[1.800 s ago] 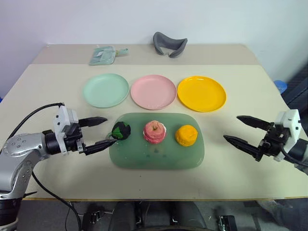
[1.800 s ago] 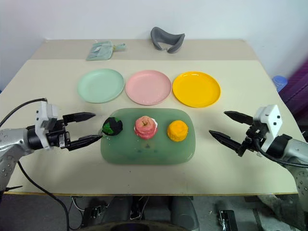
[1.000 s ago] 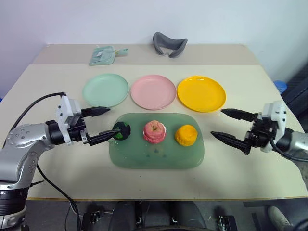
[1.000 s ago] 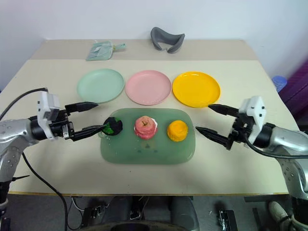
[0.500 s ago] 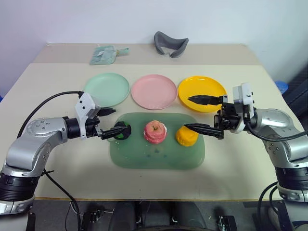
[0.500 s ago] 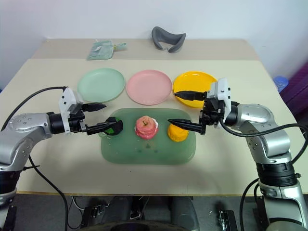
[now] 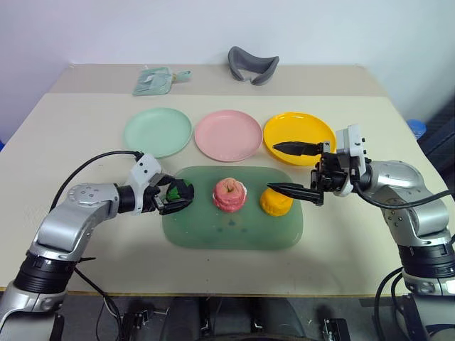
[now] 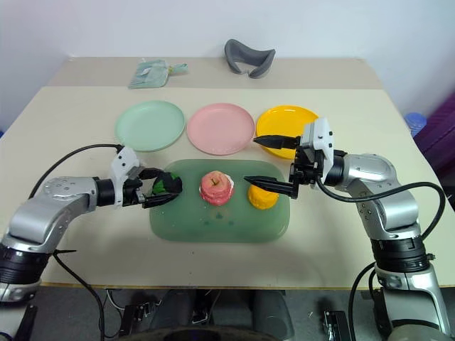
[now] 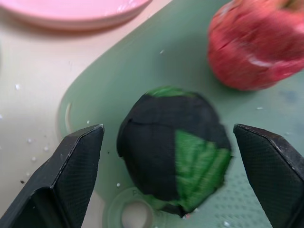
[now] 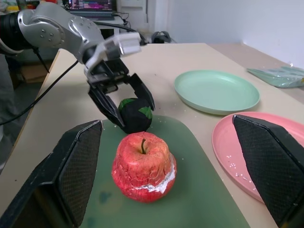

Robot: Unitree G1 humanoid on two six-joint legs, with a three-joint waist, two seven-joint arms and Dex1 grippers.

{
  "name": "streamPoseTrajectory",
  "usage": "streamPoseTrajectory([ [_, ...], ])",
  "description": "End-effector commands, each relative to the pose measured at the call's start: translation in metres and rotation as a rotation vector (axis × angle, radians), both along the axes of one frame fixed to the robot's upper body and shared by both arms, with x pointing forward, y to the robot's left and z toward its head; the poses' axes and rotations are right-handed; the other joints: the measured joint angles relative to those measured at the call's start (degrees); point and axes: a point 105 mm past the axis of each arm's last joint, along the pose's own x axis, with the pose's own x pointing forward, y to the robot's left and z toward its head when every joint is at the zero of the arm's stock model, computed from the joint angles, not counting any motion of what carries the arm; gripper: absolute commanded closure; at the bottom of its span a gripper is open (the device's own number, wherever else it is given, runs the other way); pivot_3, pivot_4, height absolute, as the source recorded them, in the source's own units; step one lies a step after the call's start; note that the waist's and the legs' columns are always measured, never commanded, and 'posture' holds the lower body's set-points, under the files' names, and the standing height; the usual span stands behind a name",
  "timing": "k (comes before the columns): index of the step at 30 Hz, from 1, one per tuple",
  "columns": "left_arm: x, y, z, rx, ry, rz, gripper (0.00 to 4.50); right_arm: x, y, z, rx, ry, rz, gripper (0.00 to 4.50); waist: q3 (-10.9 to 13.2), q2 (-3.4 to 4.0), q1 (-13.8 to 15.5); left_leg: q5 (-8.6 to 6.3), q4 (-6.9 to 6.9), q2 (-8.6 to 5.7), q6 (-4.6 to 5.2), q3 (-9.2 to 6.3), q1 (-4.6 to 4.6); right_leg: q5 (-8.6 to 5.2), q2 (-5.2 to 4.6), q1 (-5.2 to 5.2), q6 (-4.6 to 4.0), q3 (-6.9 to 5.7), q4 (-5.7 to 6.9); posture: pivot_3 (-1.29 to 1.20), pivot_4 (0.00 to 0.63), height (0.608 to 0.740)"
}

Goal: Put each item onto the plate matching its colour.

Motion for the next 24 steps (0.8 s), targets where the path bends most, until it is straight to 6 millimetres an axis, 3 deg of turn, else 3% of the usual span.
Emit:
streamPoseTrajectory([
  [1,0.007,-0.002,0.008,0.012,-0.056,0.006,1.81,0.0,0.0,0.011,0.019,-0.051,-0.003,0.0,0.0,0.0,0.0,0.0,0.0,0.0,0.0,0.0,0.0,0.0,0.0,0.0,0.0,0.0,0.0,0.0,0.15,0.74],
  [2,0.009,-0.002,0.008,0.014,-0.068,0.014,2.22,0.0,0.0,0.011,0.019,-0.052,-0.005,0.0,0.0,0.0,0.0,0.0,0.0,0.0,0.0,0.0,0.0,0.0,0.0,0.0,0.0,0.0,0.0,0.0,0.15,0.74],
  [7,0.022,-0.002,0.016,-0.026,-0.13,0.082,2.22,0.0,0.0,0.01,0.022,-0.053,-0.012,0.0,0.0,0.0,0.1,0.0,0.03,0.0,0.0,-0.01,0.0,0.0,0.0,0.01,0.0,0.0,0.02,0.0,0.15,0.74],
  [10,0.051,0.013,0.037,-0.025,-0.287,0.274,2.22,0.0,0.001,0.01,0.024,-0.058,-0.017,0.0,0.01,-0.02,0.18,0.0,0.07,0.0,0.01,-0.03,-0.01,0.0,0.0,0.02,0.01,-0.01,0.05,0.0,0.15,0.74],
  [14,0.089,0.032,0.063,-0.152,-0.347,0.52,2.22,0.005,0.002,0.012,0.037,-0.076,-0.036,0.0,0.01,-0.02,0.13,0.01,0.33,0.03,0.01,-0.24,-0.31,0.01,0.01,-0.03,0.01,-0.25,0.1,0.0,0.15,0.74],
  [18,0.129,0.052,0.074,-0.235,-0.386,0.794,2.22,0.01,0.004,0.014,0.055,-0.088,-0.049,0.0,0.02,-0.04,0.3,0.01,0.81,0.06,0.02,-0.49,-0.79,0.01,0.0,-0.1,0.02,-0.7,0.21,0.0,0.15,0.74],
  [21,0.145,0.051,0.07,-0.271,-0.377,0.89,2.22,0.012,0.006,0.015,0.06,-0.097,-0.055,0.0,0.03,-0.05,0.22,0.01,0.84,0.05,0.03,-0.55,-0.82,0.02,-0.01,-0.07,0.03,-0.77,0.2,0.0,0.15,0.74],
  [24,0.152,0.047,0.064,-0.237,-0.384,0.888,1.31,0.014,0.007,0.016,0.062,-0.107,-0.066,0.0,0.04,-0.06,0.13,0.01,0.79,0.05,0.03,-0.54,-0.82,0.01,0.0,-0.09,0.03,-0.8,0.19,0.0,0.15,0.74],
])
